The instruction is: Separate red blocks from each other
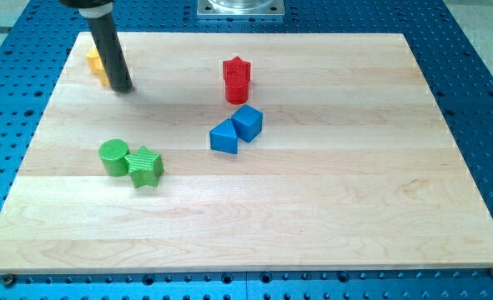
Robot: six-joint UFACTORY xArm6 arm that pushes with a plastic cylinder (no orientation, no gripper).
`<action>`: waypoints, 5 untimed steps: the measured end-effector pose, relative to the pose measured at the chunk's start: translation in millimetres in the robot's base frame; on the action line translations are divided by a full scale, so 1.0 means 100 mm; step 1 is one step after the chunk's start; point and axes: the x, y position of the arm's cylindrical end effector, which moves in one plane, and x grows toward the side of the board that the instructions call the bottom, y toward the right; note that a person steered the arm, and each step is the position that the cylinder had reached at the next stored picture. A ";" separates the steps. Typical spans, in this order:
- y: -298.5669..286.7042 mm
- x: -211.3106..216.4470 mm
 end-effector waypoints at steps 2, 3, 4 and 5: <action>-0.22 -0.25; 0.41 -0.34; 2.00 -0.54; 2.83 -0.44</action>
